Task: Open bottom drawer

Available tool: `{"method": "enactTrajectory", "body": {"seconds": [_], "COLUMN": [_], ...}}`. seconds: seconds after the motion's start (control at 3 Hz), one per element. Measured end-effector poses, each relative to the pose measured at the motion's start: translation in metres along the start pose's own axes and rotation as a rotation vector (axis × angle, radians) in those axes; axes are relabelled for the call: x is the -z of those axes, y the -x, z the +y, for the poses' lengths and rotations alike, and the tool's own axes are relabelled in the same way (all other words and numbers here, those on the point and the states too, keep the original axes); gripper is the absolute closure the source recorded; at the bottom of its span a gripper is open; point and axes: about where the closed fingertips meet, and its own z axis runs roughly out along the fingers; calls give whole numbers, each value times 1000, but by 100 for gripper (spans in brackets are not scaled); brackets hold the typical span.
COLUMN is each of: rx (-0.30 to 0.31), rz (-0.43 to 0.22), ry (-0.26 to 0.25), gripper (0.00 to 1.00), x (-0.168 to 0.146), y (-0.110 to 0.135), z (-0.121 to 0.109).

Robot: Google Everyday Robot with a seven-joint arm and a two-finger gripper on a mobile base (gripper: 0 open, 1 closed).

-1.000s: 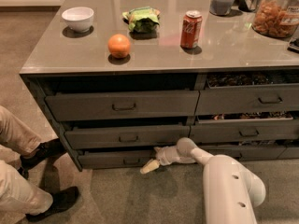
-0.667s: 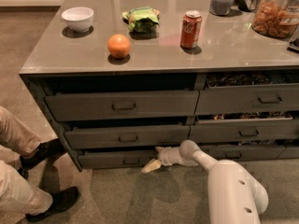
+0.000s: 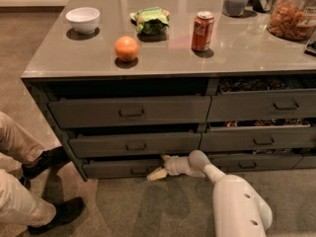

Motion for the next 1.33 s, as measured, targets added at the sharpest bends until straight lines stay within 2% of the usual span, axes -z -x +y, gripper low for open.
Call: {"method": "enactTrajectory", "body": {"seconds": [0.67, 1.0, 1.33], "rx": [36, 46, 55], "rz": [-13, -13, -6], "ry": [2, -4, -15], "gripper": [60, 91, 100], "x": [-5, -1, 5], "y": [-5, -8, -12], "z": [-2, 0, 4]}}
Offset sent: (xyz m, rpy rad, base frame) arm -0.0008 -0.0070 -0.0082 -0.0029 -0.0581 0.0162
